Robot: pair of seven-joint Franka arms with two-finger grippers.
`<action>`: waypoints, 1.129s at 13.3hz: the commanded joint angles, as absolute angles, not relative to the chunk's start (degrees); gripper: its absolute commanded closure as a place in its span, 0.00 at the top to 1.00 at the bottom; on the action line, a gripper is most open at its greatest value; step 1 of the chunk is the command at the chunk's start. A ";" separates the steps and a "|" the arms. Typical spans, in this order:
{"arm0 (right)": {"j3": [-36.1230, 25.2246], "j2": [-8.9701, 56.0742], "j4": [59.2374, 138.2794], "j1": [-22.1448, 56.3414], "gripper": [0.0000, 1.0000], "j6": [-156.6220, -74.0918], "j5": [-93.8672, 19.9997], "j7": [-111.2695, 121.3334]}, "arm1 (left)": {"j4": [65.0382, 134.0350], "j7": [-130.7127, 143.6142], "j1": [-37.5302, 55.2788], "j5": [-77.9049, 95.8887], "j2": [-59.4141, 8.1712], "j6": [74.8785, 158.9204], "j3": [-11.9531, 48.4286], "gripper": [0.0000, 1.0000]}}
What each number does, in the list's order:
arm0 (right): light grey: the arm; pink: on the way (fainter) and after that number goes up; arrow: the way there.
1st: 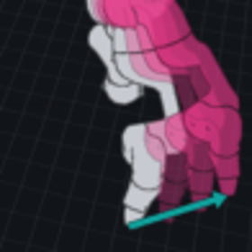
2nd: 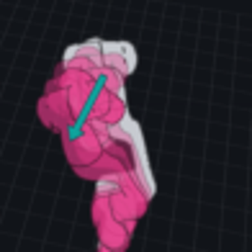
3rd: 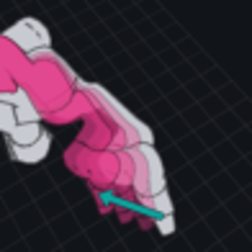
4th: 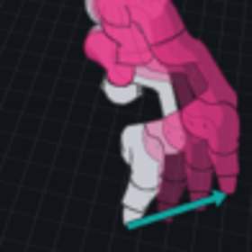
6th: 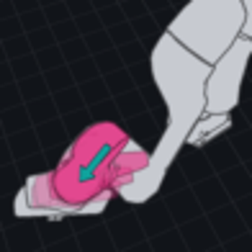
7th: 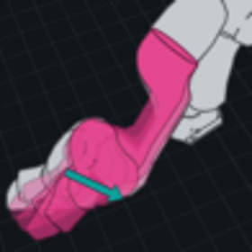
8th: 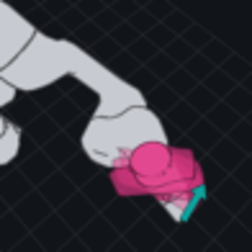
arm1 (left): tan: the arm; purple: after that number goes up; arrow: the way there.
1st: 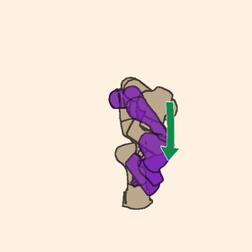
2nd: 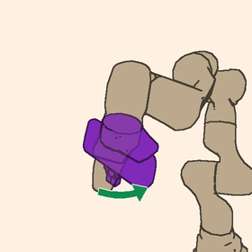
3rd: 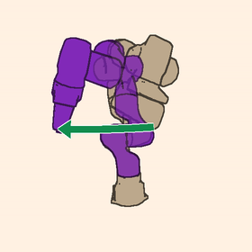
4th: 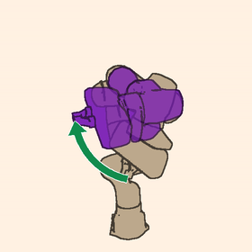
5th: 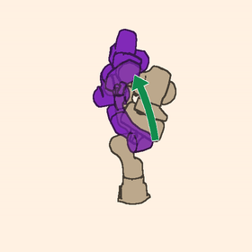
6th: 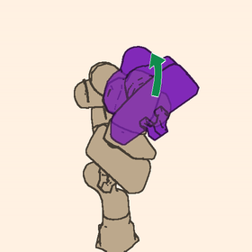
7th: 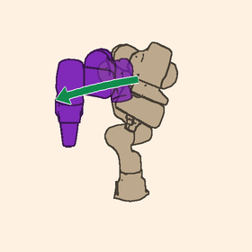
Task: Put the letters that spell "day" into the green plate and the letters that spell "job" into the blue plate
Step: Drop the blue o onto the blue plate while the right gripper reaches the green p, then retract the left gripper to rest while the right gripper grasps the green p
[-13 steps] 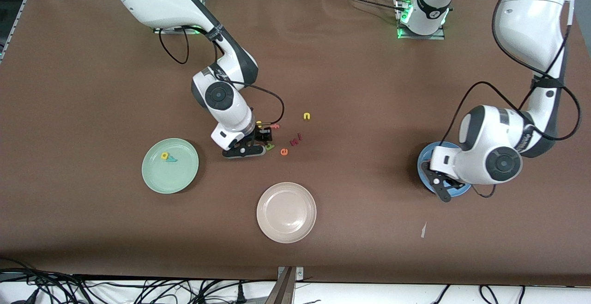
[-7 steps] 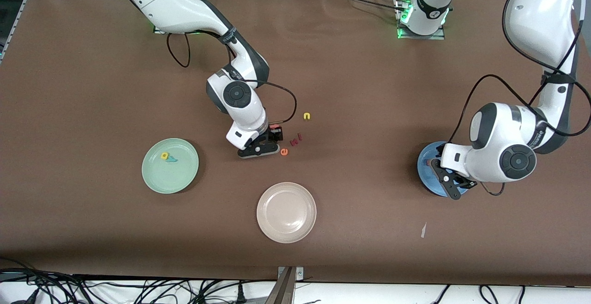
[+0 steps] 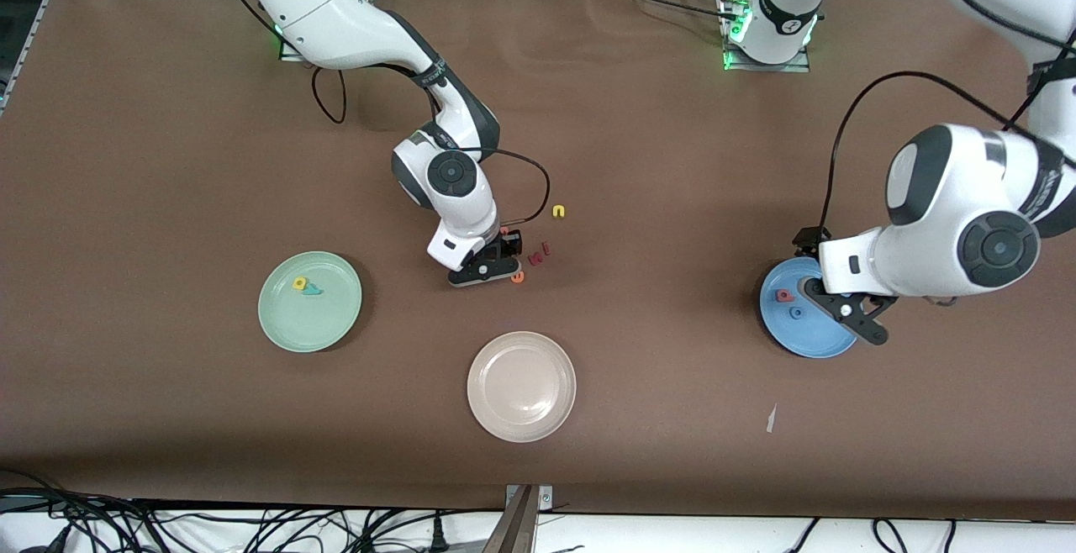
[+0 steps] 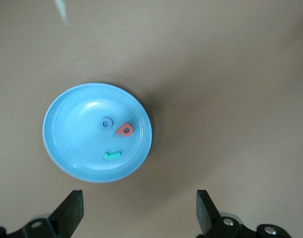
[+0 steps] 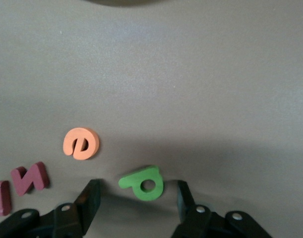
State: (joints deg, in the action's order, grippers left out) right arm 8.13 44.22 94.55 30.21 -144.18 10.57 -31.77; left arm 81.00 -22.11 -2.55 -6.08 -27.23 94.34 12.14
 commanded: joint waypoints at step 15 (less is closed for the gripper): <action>5.71 41.50 93.77 28.23 0.41 -143.10 11.34 -26.21 | 99.32 -1.85 0.70 0.09 0.62 99.23 -2.11 1.00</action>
